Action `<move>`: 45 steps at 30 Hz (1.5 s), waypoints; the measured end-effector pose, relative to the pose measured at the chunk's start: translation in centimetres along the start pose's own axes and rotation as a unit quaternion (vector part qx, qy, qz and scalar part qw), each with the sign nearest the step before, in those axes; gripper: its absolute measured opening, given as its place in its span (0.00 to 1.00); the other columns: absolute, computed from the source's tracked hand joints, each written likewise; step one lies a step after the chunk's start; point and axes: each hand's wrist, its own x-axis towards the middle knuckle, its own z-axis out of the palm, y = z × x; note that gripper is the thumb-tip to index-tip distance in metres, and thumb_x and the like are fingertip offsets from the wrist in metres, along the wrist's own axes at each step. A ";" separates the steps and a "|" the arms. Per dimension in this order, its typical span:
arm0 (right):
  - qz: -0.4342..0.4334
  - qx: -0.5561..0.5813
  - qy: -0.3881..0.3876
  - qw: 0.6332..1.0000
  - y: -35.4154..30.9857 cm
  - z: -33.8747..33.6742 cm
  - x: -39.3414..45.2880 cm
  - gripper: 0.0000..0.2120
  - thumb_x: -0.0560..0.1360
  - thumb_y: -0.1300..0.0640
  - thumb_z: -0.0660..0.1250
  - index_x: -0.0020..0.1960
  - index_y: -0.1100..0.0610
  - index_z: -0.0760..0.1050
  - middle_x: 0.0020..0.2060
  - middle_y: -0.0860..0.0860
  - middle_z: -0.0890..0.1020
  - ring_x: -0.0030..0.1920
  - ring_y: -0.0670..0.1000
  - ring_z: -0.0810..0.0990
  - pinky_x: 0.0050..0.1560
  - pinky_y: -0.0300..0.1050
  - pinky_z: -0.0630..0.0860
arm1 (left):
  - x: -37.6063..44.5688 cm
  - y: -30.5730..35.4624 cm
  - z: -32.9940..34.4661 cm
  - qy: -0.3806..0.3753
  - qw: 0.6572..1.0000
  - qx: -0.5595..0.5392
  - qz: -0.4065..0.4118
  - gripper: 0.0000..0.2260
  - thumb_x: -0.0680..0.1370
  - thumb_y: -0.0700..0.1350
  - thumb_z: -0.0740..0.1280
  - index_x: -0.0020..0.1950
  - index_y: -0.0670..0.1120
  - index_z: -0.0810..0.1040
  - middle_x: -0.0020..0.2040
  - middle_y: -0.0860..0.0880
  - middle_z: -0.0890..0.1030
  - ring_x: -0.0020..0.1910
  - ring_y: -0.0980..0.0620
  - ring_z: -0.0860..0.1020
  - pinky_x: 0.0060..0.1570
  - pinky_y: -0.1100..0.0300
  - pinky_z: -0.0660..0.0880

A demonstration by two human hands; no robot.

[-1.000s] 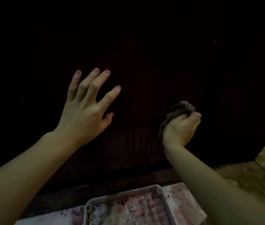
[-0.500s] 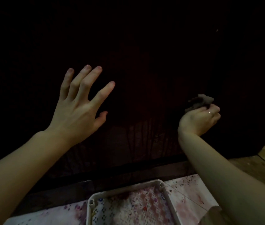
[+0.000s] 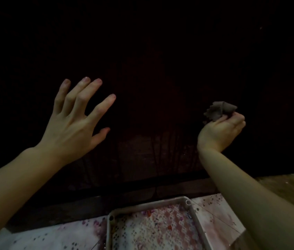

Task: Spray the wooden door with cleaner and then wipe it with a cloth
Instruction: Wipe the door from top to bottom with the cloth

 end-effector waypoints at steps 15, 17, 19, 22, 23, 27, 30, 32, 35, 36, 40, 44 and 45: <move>-0.108 -0.003 -0.042 0.993 -1.5 1.0 -4.5 0.19 0.76 0.54 0.50 0.57 0.66 0.69 0.54 0.63 0.73 0.54 0.61 0.74 0.52 0.58 0.76 | -3.4 -2.0 0.3 -0.026 0.999 0.019 0.017 0.32 0.73 0.55 0.65 0.75 0.46 0.65 0.74 0.38 0.57 0.75 0.38 0.54 0.74 0.38 0.47; -0.181 -0.030 -0.066 0.981 -1.2 1.2 -6.2 0.14 0.75 0.56 0.54 0.57 0.63 0.68 0.51 0.64 0.74 0.51 0.63 0.75 0.50 0.60 0.76 | -3.5 -1.9 0.4 -0.023 0.999 0.020 0.016 0.32 0.73 0.55 0.65 0.75 0.46 0.64 0.74 0.38 0.57 0.75 0.37 0.54 0.74 0.38 0.47; -0.268 -0.051 -0.100 0.957 -0.4 1.3 -7.6 0.11 0.75 0.57 0.56 0.56 0.58 0.64 0.49 0.64 0.74 0.48 0.63 0.75 0.49 0.58 0.74 | -3.4 -1.8 0.5 -0.021 0.999 0.019 0.015 0.32 0.73 0.55 0.64 0.75 0.46 0.64 0.74 0.38 0.57 0.75 0.37 0.54 0.74 0.38 0.47; -0.320 -0.053 -0.118 0.938 -0.1 0.7 -6.5 0.10 0.74 0.57 0.57 0.54 0.57 0.63 0.47 0.65 0.75 0.45 0.65 0.75 0.48 0.57 0.74 | -3.4 -1.8 0.3 -0.020 1.000 0.019 0.014 0.32 0.73 0.55 0.65 0.75 0.46 0.64 0.74 0.38 0.57 0.75 0.37 0.54 0.74 0.38 0.48; -0.315 -0.045 -0.100 0.943 -0.4 0.5 -5.7 0.10 0.74 0.57 0.57 0.55 0.58 0.64 0.47 0.65 0.75 0.46 0.66 0.76 0.48 0.58 0.74 | -3.4 -1.9 0.3 -0.019 1.000 0.019 0.015 0.32 0.73 0.55 0.67 0.75 0.46 0.64 0.74 0.38 0.57 0.75 0.37 0.55 0.74 0.38 0.48; -0.258 0.017 -0.029 0.966 -2.9 1.3 -4.0 0.12 0.75 0.59 0.57 0.57 0.62 0.69 0.50 0.65 0.75 0.52 0.60 0.73 0.53 0.57 0.73 | -3.7 -1.9 0.1 -0.029 0.999 0.024 0.021 0.37 0.69 0.52 0.75 0.75 0.46 0.64 0.74 0.38 0.57 0.75 0.37 0.55 0.74 0.38 0.49; -0.361 -0.019 -0.041 0.931 -1.5 2.5 -7.3 0.11 0.76 0.59 0.59 0.57 0.56 0.65 0.52 0.61 0.73 0.50 0.58 0.68 0.52 0.54 0.66 | -4.1 -1.8 0.2 -0.039 0.999 0.019 0.022 0.39 0.68 0.51 0.76 0.75 0.47 0.63 0.74 0.39 0.56 0.75 0.37 0.55 0.74 0.38 0.48; -0.462 -0.037 -0.101 0.881 1.0 2.7 -10.2 0.10 0.76 0.58 0.60 0.57 0.56 0.66 0.52 0.57 0.68 0.48 0.59 0.68 0.48 0.55 0.66 | -4.1 -2.0 0.1 -0.040 0.999 0.019 0.027 0.38 0.68 0.51 0.75 0.75 0.47 0.62 0.74 0.39 0.56 0.75 0.37 0.55 0.74 0.39 0.48; -0.557 -0.045 -0.153 0.815 2.4 2.2 -10.8 0.09 0.76 0.57 0.62 0.55 0.56 0.68 0.51 0.55 0.67 0.47 0.58 0.69 0.46 0.55 0.67 | -4.0 -2.1 0.0 -0.042 0.999 0.017 0.029 0.39 0.69 0.52 0.75 0.75 0.48 0.62 0.74 0.40 0.55 0.75 0.38 0.54 0.74 0.39 0.48; -0.572 -0.037 -0.152 0.805 1.6 2.2 -10.4 0.08 0.76 0.56 0.62 0.54 0.55 0.68 0.51 0.55 0.67 0.47 0.58 0.69 0.46 0.55 0.66 | -4.0 -2.1 0.0 -0.042 0.999 0.017 0.029 0.39 0.68 0.52 0.75 0.75 0.48 0.62 0.74 0.40 0.55 0.75 0.38 0.54 0.74 0.39 0.48; -0.547 0.012 -0.092 0.832 -4.1 3.4 -8.5 0.07 0.77 0.56 0.61 0.54 0.55 0.67 0.51 0.54 0.66 0.48 0.57 0.67 0.49 0.53 0.63 | -4.3 -2.5 0.0 -0.051 0.998 0.020 0.031 0.39 0.69 0.53 0.74 0.75 0.48 0.61 0.74 0.41 0.54 0.75 0.39 0.53 0.75 0.40 0.48; -0.593 0.012 -0.102 0.799 -2.3 4.1 -10.8 0.09 0.75 0.58 0.64 0.53 0.55 0.68 0.51 0.55 0.68 0.46 0.57 0.68 0.45 0.52 0.63 | -5.3 -2.9 -0.2 -0.062 0.997 0.016 0.031 0.39 0.69 0.56 0.74 0.75 0.48 0.61 0.75 0.40 0.55 0.75 0.39 0.54 0.75 0.40 0.48; -0.625 0.005 -0.125 0.771 -0.7 3.9 -11.5 0.09 0.74 0.58 0.66 0.53 0.55 0.69 0.50 0.55 0.68 0.45 0.57 0.68 0.44 0.51 0.63 | -5.7 -3.1 -0.3 -0.066 0.997 0.019 0.034 0.40 0.69 0.57 0.74 0.75 0.47 0.61 0.75 0.40 0.55 0.75 0.39 0.54 0.75 0.40 0.48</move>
